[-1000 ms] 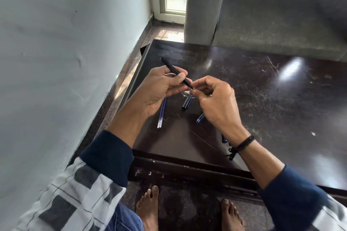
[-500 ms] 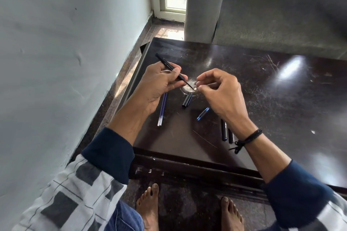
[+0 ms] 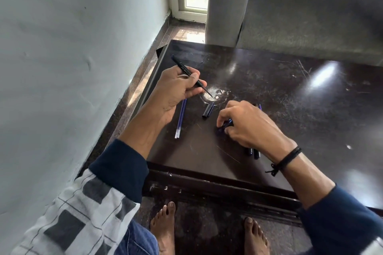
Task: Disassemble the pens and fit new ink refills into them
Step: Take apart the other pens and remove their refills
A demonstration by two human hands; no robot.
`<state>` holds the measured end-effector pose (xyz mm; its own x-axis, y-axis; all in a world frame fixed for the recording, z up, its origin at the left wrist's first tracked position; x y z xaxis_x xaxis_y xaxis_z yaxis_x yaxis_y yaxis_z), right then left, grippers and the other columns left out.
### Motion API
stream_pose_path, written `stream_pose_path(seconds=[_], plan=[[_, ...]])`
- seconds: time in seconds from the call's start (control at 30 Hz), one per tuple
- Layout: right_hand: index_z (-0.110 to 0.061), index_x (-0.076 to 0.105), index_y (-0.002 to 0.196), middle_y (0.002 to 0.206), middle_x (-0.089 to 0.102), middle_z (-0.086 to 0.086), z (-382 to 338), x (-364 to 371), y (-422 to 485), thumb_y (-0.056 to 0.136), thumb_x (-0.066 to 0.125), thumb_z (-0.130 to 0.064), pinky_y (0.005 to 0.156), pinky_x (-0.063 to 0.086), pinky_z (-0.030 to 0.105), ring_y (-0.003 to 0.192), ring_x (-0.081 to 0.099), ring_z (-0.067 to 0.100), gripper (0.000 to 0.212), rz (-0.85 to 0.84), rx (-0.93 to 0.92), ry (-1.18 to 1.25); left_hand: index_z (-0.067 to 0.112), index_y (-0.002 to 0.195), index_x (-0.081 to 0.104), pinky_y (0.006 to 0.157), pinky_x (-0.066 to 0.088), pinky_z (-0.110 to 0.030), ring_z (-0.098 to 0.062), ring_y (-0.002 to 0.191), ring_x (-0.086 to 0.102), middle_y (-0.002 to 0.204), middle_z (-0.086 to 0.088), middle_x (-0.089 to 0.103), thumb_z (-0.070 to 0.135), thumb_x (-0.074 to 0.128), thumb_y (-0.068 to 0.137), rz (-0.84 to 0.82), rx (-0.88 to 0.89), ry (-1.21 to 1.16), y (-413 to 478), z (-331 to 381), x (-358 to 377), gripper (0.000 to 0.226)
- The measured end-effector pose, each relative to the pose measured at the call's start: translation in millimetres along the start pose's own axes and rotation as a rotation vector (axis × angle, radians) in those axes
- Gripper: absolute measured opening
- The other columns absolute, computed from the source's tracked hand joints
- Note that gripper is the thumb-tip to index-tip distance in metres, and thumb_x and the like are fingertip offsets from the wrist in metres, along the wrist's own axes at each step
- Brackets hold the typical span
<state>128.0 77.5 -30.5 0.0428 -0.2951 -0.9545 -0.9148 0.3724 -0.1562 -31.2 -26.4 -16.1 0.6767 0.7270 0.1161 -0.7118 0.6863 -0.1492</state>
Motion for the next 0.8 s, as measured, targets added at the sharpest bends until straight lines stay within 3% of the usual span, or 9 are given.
stream_pose_path(seconds=[0.1, 0.2, 0.3, 0.6, 0.8], plan=[[-0.035, 0.072, 0.097, 0.103, 0.064, -0.012, 2.9, 1.5, 2.0, 0.087, 0.072, -0.02, 0.083, 0.048, 0.035, 0.104, 0.058, 0.017, 0.018, 0.057, 0.008, 0.05, -0.001, 0.107, 0.063, 0.072, 0.06, -0.022, -0.018, 0.087, 0.075, 0.103, -0.026, 0.072, 0.001, 0.058, 0.099, 0.007, -0.002, 0.002, -0.2, 0.7, 0.5, 0.01], [-0.034, 0.068, 0.091, 0.086, 0.066, -0.017, 10.4, -4.4, 6.1, 0.086, 0.075, -0.023, 0.074, 0.047, 0.026, 0.085, 0.062, 0.003, 0.014, 0.158, 0.132, 0.339, -0.005, 0.113, 0.062, 0.074, 0.061, -0.024, -0.019, 0.088, 0.075, 0.107, -0.029, 0.071, 0.0, 0.057, 0.099, 0.016, -0.006, 0.008, -0.4, 0.8, 0.4, 0.016], [-0.034, 0.069, 0.093, 0.082, 0.067, -0.017, 14.0, -6.9, 6.7, 0.086, 0.076, -0.027, 0.071, 0.046, 0.024, 0.079, 0.062, -0.002, 0.012, 0.24, 0.195, 0.488, -0.007, 0.115, 0.061, 0.074, 0.061, -0.024, -0.02, 0.089, 0.075, 0.107, -0.029, 0.071, 0.0, 0.057, 0.099, 0.021, -0.007, 0.011, -0.7, 1.1, -0.1, 0.017], [-0.035, 0.07, 0.093, 0.082, 0.068, -0.017, 12.2, -2.2, 6.7, 0.087, 0.075, -0.03, 0.07, 0.046, 0.026, 0.08, 0.063, 0.002, 0.009, 0.268, 0.218, 0.501, 0.004, 0.098, 0.065, 0.073, 0.061, -0.024, -0.022, 0.089, 0.076, 0.091, -0.019, 0.074, 0.001, 0.059, 0.099, -0.022, -0.006, 0.003, -2.6, -2.1, 4.7, 0.007], [-0.035, 0.07, 0.092, 0.08, 0.068, -0.018, 11.4, -0.9, 7.3, 0.088, 0.075, -0.029, 0.067, 0.045, 0.021, 0.077, 0.062, -0.002, 0.009, 0.288, 0.196, 0.508, 0.005, 0.098, 0.065, 0.076, 0.061, -0.024, -0.022, 0.089, 0.075, 0.096, -0.023, 0.074, 0.001, 0.058, 0.099, -0.058, -0.016, 0.022, -4.5, -3.0, 8.4, 0.008]])
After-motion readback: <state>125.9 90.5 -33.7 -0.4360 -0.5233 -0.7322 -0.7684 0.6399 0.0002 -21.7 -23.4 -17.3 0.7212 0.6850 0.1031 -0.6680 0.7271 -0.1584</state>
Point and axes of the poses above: each hand's wrist, its own y-axis towards the middle knuckle, its own x-axis out of the palm, z = x × y, the point moved 3 cm from there along y, towards the middle knuckle
